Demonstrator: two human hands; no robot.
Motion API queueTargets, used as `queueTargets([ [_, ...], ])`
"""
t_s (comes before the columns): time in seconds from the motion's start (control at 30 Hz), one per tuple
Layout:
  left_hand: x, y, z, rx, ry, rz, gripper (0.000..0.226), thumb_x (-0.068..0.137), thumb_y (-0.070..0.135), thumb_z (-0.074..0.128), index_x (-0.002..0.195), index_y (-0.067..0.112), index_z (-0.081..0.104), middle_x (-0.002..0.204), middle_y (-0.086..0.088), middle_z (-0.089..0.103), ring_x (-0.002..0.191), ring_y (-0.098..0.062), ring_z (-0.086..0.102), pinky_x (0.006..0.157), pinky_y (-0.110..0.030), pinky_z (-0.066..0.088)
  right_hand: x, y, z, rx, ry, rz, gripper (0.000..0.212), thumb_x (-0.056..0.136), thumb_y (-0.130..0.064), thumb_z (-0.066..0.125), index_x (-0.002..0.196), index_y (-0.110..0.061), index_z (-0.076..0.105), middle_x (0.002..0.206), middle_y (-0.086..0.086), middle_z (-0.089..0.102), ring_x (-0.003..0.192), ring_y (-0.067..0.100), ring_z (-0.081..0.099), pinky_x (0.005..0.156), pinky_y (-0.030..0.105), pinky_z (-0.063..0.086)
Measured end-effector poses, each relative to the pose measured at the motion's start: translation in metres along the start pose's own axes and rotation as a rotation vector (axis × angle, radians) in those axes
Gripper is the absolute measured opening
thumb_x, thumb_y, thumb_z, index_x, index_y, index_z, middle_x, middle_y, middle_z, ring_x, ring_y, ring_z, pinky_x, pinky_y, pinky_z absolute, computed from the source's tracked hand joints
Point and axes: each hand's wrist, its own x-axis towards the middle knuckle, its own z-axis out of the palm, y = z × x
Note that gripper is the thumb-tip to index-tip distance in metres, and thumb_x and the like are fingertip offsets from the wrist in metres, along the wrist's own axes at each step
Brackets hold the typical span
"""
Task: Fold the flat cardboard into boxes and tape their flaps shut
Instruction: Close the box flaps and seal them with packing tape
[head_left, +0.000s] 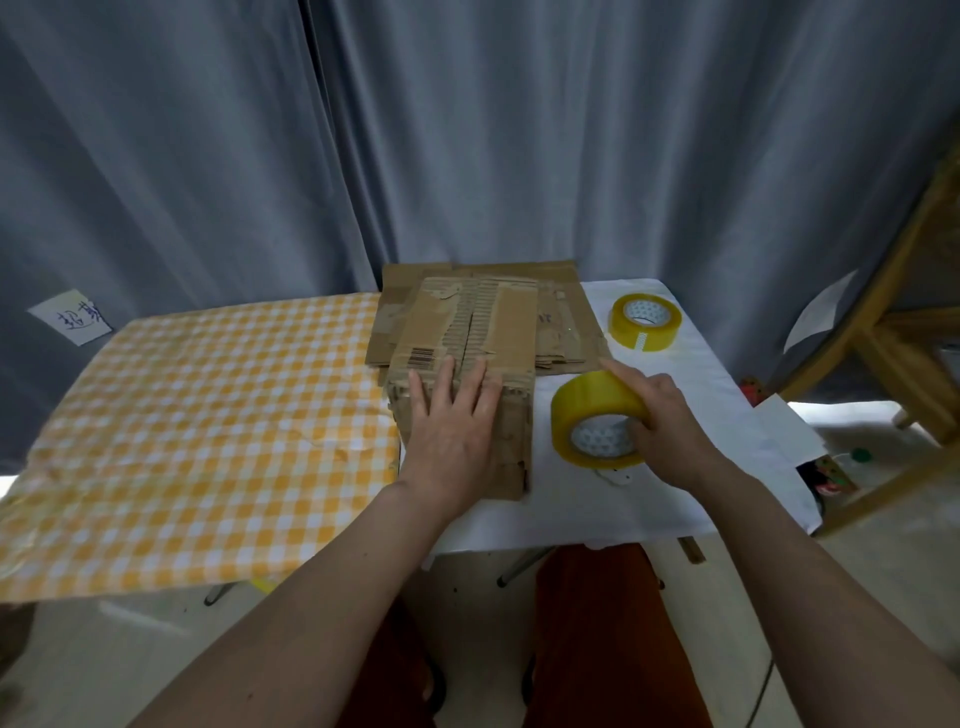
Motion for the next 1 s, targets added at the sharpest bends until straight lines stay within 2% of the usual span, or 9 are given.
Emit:
queueTargets([
  [0.1, 0.002, 0.002, 0.000, -0.009, 0.018, -0.027, 0.072, 0.089, 0.039, 0.052, 0.149, 0.015, 0.020, 0.159, -0.007, 0.013, 0.146, -0.038, 0.005, 0.114, -0.065, 0.000, -0.002, 0.003, 0.007, 0.024, -0.042, 0.065, 0.083, 0.082, 0.011, 0.046, 0.142, -0.042, 0.026, 0.121, 0.013, 0.039, 0.118, 0.035, 0.038, 0.099, 0.046, 0.039],
  [0.23, 0.010, 0.014, 0.002, -0.070, 0.099, -0.113, 0.060, 0.082, 0.043, 0.060, 0.133, 0.014, 0.045, 0.150, -0.010, 0.037, 0.142, -0.040, 0.021, 0.112, -0.067, 0.006, -0.006, 0.004, 0.009, 0.140, -0.084, 0.046, 0.083, 0.078, 0.014, 0.050, 0.137, -0.043, 0.032, 0.132, 0.013, 0.041, 0.123, 0.032, 0.039, 0.098, 0.046, 0.043],
  [0.4, 0.020, 0.027, 0.009, -0.120, 0.194, -0.230, 0.067, 0.073, 0.069, 0.057, 0.127, 0.029, 0.051, 0.135, -0.011, 0.049, 0.135, -0.042, 0.030, 0.110, -0.069, 0.002, -0.007, 0.004, 0.000, 0.159, -0.059, 0.028, 0.081, 0.073, 0.015, 0.055, 0.127, -0.042, 0.037, 0.130, 0.009, 0.042, 0.121, 0.027, 0.039, 0.092, 0.042, 0.045],
  [0.57, 0.030, 0.038, 0.012, -0.259, 0.294, -0.332, 0.051, 0.070, 0.055, 0.072, 0.109, 0.023, 0.062, 0.121, -0.013, 0.056, 0.131, -0.040, 0.038, 0.110, -0.069, 0.003, -0.007, 0.004, -0.006, 0.127, -0.087, 0.034, 0.076, 0.074, 0.012, 0.061, 0.130, -0.034, 0.039, 0.130, 0.005, 0.042, 0.119, 0.023, 0.041, 0.089, 0.037, 0.047],
  [0.67, 0.021, 0.032, 0.016, -0.302, 0.386, -0.216, 0.044, 0.068, 0.044, 0.079, 0.101, 0.019, 0.066, 0.115, -0.014, 0.060, 0.125, -0.038, 0.047, 0.109, -0.069, 0.009, -0.013, 0.006, -0.013, 0.101, -0.190, -0.022, 0.072, 0.074, 0.002, 0.071, 0.115, -0.048, 0.039, 0.118, -0.016, 0.045, 0.107, 0.007, 0.045, 0.075, 0.014, 0.043],
  [0.73, 0.011, 0.020, 0.020, -0.350, 0.435, -0.062, 0.046, 0.067, 0.038, 0.082, 0.104, 0.016, 0.068, 0.116, -0.014, 0.060, 0.125, -0.038, 0.049, 0.108, -0.070, 0.017, -0.019, 0.003, -0.015, 0.055, -0.299, -0.049, 0.070, 0.074, -0.010, 0.076, 0.112, -0.055, 0.037, 0.113, -0.031, 0.042, 0.101, -0.004, 0.046, 0.073, 0.009, 0.039],
  [0.83, 0.008, -0.008, 0.020, -0.511, 0.399, 0.113, 0.054, 0.072, 0.025, 0.083, 0.121, 0.010, 0.064, 0.130, -0.015, 0.057, 0.132, -0.037, 0.044, 0.108, -0.066, 0.027, -0.023, -0.013, -0.003, 0.043, -0.401, -0.016, 0.059, 0.071, -0.038, 0.080, 0.110, -0.055, 0.039, 0.105, -0.035, 0.045, 0.098, -0.014, 0.045, 0.073, 0.007, 0.038],
  [0.93, 0.021, -0.037, 0.017, -0.493, 0.350, 0.137, 0.059, 0.075, 0.023, 0.081, 0.128, 0.009, 0.060, 0.135, -0.012, 0.056, 0.134, -0.034, 0.043, 0.113, -0.058, 0.023, -0.023, -0.039, 0.018, 0.468, -0.443, 0.109, 0.038, 0.074, -0.055, 0.067, 0.108, -0.046, 0.051, 0.095, -0.037, 0.061, 0.092, -0.015, 0.057, 0.070, 0.004, 0.045],
  [1.0, 0.029, -0.053, 0.016, -0.468, 0.331, 0.131, 0.059, 0.077, 0.029, 0.077, 0.130, 0.011, 0.058, 0.137, -0.009, 0.055, 0.135, -0.030, 0.042, 0.116, -0.054, 0.019, -0.021, -0.049, 0.036, 0.652, -0.434, 0.212, 0.030, 0.079, -0.057, 0.055, 0.108, -0.048, 0.055, 0.102, -0.031, 0.064, 0.097, -0.010, 0.059, 0.077, 0.009, 0.047],
])
